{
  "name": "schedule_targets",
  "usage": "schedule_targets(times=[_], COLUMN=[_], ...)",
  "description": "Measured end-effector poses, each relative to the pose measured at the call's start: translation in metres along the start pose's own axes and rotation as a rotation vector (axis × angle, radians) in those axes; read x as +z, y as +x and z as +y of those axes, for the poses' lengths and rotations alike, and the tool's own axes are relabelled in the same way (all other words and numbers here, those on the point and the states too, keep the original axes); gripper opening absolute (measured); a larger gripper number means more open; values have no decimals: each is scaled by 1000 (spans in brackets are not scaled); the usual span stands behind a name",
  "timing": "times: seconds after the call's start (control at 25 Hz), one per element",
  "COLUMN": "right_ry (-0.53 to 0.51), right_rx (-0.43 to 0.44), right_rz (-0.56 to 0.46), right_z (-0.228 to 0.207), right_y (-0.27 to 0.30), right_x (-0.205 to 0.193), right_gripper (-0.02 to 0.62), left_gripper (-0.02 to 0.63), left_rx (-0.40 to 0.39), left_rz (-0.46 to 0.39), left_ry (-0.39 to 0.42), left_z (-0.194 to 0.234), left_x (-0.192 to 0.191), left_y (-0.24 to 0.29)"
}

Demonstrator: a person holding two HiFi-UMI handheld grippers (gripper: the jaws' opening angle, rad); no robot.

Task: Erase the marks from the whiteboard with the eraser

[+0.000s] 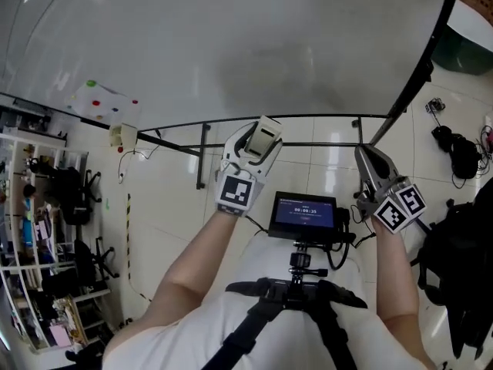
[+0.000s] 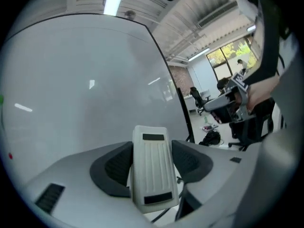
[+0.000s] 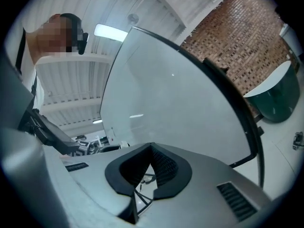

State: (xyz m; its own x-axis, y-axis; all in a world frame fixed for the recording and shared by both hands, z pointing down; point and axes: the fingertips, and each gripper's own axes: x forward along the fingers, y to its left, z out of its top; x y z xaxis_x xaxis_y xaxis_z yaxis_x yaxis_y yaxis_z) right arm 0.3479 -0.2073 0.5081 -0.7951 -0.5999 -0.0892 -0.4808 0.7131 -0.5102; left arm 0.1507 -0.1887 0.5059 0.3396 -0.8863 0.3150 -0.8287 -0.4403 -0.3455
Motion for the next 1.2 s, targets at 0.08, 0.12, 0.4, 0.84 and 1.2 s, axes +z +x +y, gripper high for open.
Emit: schedule_targets(times=[0.08,0.12,0.4,0.84,1.2], right_ry=[-28,-43,-106,-126,-120], right_rx=[46,70,185,300,309], right_rz=[27,43,147,204,245], right_z=[38,62,168,314,343], right_y=[16,26,60,91,114], right_x=[-12,-19,-70,-195,-246], right_gripper=[14,14,14,14,14], left_gripper=[296,296,296,296,296], left_rx=[-28,-31,21,82,166], left_rz=[-32,-47,-61,-122,-127], left_ry=[-94,-132,-261,-338,-355], left_z=[0,5,18,37,52], left_x=[-4,-6,-50,-166,-210], left_y=[-36,-60,-168,-321,-367])
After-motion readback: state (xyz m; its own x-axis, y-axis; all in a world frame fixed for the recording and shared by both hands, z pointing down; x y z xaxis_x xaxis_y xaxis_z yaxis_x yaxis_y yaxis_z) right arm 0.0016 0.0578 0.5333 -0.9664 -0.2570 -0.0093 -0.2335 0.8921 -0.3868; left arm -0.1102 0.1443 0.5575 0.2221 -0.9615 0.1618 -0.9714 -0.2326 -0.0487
